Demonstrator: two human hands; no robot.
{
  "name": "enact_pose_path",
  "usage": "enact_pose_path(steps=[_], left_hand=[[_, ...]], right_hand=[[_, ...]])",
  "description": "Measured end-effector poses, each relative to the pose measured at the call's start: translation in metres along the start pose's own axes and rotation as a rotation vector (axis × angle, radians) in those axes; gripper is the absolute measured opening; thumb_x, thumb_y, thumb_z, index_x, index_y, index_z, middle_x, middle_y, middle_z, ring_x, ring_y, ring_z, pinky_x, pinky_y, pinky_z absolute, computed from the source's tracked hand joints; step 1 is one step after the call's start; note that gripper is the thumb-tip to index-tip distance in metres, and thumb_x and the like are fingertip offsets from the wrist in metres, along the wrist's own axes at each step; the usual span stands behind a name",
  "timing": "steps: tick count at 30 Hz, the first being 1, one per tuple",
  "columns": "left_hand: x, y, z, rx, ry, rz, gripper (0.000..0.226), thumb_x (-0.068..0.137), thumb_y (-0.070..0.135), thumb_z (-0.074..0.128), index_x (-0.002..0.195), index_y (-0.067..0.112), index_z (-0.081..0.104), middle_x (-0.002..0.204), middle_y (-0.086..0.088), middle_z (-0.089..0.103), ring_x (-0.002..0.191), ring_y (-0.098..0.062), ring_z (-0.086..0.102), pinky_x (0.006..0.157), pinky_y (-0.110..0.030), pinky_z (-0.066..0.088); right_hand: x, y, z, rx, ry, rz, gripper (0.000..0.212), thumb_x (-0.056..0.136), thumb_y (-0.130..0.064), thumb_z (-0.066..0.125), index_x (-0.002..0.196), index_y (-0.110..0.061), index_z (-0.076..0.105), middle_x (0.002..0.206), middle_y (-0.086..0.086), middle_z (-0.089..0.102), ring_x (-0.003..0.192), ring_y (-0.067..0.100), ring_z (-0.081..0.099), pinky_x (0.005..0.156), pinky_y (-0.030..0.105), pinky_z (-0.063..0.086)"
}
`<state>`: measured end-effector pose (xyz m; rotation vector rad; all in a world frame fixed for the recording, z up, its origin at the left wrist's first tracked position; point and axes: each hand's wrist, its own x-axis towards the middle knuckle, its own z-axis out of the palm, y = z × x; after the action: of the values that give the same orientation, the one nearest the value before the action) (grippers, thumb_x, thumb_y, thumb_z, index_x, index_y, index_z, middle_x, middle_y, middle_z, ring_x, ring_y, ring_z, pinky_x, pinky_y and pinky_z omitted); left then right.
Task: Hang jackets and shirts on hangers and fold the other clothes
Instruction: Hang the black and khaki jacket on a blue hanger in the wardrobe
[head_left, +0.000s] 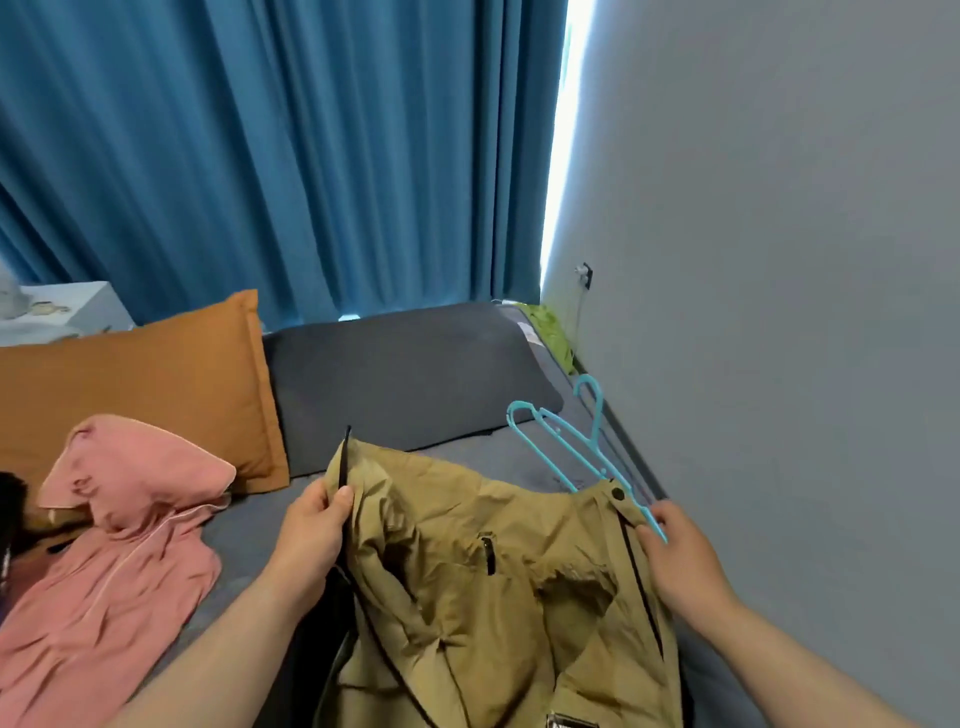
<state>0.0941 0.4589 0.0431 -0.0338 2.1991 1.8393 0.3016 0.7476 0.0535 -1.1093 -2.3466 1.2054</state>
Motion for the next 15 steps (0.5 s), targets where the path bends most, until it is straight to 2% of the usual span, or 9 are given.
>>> enact_pose_path(steps=[3,6,7,8,10,11,12,14,15], left_hand=[[0.024,-0.048,0.012,0.058,0.045,-0.006,0.016,0.102,0.020,0.045,0.103,0.017,0.061,0.096,0.003,0.066,0.088,-0.015,0.062,0.064,-0.027,0.045],[0.047,-0.076,0.019,0.106,0.104,0.010,0.016,0.102,0.022,0.044,0.104,0.017,0.060,0.096,0.004,0.063,0.089,-0.014,0.059,0.069,-0.029,0.045],[0.056,-0.082,0.021,0.118,0.117,0.016,0.016,0.102,0.023,0.044,0.101,0.019,0.060,0.096,0.005,0.063,0.089,-0.014,0.058,0.073,-0.031,0.045],[0.065,-0.087,0.021,0.127,0.129,0.025,0.016,0.102,0.024,0.044,0.097,0.020,0.059,0.095,0.005,0.062,0.089,-0.015,0.058,0.076,-0.033,0.045],[0.083,-0.096,0.022,0.148,0.130,0.035,0.017,0.101,0.026,0.044,0.093,0.022,0.059,0.096,0.002,0.063,0.091,-0.016,0.058,0.079,-0.036,0.045],[0.092,-0.100,0.022,0.159,0.121,0.036,0.018,0.101,0.027,0.044,0.094,0.023,0.061,0.097,0.002,0.064,0.092,-0.017,0.059,0.080,-0.037,0.047],[0.100,-0.102,0.022,0.153,0.109,0.038,0.019,0.101,0.027,0.044,0.094,0.023,0.062,0.098,0.001,0.066,0.092,-0.018,0.061,0.080,-0.038,0.049],[0.112,-0.104,0.022,0.116,0.087,0.020,0.021,0.100,0.023,0.044,0.092,0.024,0.063,0.097,0.000,0.067,0.091,-0.018,0.063,0.075,-0.035,0.051],[0.118,-0.104,0.022,0.085,0.081,0.000,0.021,0.100,0.022,0.045,0.092,0.023,0.064,0.098,-0.002,0.068,0.091,-0.019,0.064,0.074,-0.034,0.051]], right_hand=[[0.027,0.044,0.029,-0.055,0.012,0.009,0.010,0.097,-0.014,0.052,0.092,-0.018,0.059,0.083,-0.006,0.061,0.087,0.021,0.059,0.064,0.029,0.037],[0.040,0.071,0.032,-0.145,0.199,-0.168,0.021,0.095,-0.025,0.049,0.092,-0.018,0.068,0.083,-0.004,0.063,0.082,0.018,0.058,0.068,0.028,0.036],[0.040,0.072,0.029,-0.097,0.274,-0.172,0.024,0.095,-0.027,0.049,0.097,-0.016,0.070,0.080,-0.008,0.064,0.078,0.011,0.059,0.068,0.024,0.040],[0.038,0.072,0.026,0.011,0.322,-0.136,0.021,0.096,-0.025,0.053,0.102,-0.016,0.071,0.073,-0.014,0.064,0.071,0.001,0.057,0.068,0.014,0.042],[0.030,0.076,0.015,0.167,0.368,-0.062,0.015,0.095,-0.024,0.059,0.104,-0.018,0.070,0.066,-0.018,0.064,0.061,-0.008,0.056,0.062,-0.001,0.038],[0.025,0.077,0.008,0.208,0.358,-0.062,0.023,0.091,-0.036,0.062,0.103,-0.019,0.070,0.064,-0.014,0.063,0.056,-0.008,0.054,0.058,-0.001,0.038],[0.022,0.077,0.001,0.229,0.326,-0.066,0.044,0.084,-0.055,0.061,0.104,-0.017,0.071,0.061,-0.008,0.059,0.050,-0.005,0.050,0.054,0.001,0.038],[0.013,0.068,-0.014,0.181,0.150,-0.037,0.081,0.062,-0.088,0.053,0.105,-0.022,0.072,0.054,-0.001,0.052,0.045,0.004,0.043,0.045,0.009,0.037],[0.013,0.072,-0.019,0.085,0.034,-0.025,0.088,0.052,-0.096,0.049,0.103,-0.028,0.072,0.051,0.004,0.054,0.044,0.009,0.044,0.044,0.014,0.038]])
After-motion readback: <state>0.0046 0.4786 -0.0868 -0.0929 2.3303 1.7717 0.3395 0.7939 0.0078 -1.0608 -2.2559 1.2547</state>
